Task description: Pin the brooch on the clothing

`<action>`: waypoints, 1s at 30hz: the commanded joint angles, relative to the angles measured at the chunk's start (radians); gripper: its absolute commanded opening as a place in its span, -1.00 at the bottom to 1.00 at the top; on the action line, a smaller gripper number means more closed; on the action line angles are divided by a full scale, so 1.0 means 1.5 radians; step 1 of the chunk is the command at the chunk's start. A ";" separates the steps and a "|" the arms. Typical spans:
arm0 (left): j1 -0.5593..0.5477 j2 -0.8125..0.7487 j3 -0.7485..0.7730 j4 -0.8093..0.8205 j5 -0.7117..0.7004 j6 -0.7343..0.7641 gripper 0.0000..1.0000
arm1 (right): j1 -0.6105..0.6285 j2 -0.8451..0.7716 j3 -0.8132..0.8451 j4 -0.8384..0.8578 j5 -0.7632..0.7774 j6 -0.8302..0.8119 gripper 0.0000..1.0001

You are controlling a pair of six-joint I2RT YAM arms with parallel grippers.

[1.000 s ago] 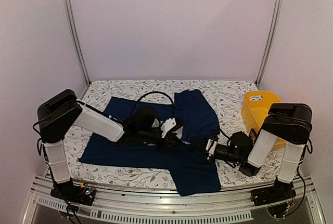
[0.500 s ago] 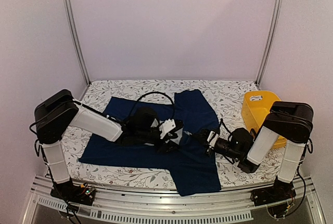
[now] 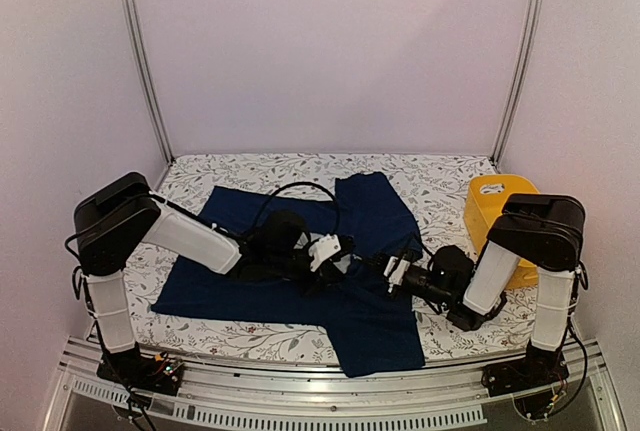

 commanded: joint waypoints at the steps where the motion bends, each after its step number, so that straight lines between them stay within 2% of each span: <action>1: -0.005 -0.016 -0.014 0.036 0.030 -0.022 -1.00 | -0.002 0.018 0.018 -0.027 -0.007 -0.046 -1.00; 4: -0.004 -0.018 -0.014 0.045 0.041 -0.033 -1.00 | 0.008 0.019 0.015 -0.037 -0.001 -0.067 -1.00; 8: -0.005 -0.021 -0.014 0.044 0.050 -0.036 -1.00 | 0.027 0.032 0.002 0.004 0.074 -0.105 -1.00; 16: -0.006 -0.020 -0.004 0.043 0.054 -0.036 -1.00 | 0.058 0.072 0.000 0.049 0.145 -0.158 -1.00; 27: -0.004 -0.013 0.003 0.035 0.056 -0.032 -1.00 | 0.067 0.081 -0.015 0.044 0.117 -0.192 -1.00; 30: -0.004 -0.012 0.006 0.034 0.055 -0.031 -1.00 | 0.071 0.081 -0.023 0.058 0.083 -0.191 -1.00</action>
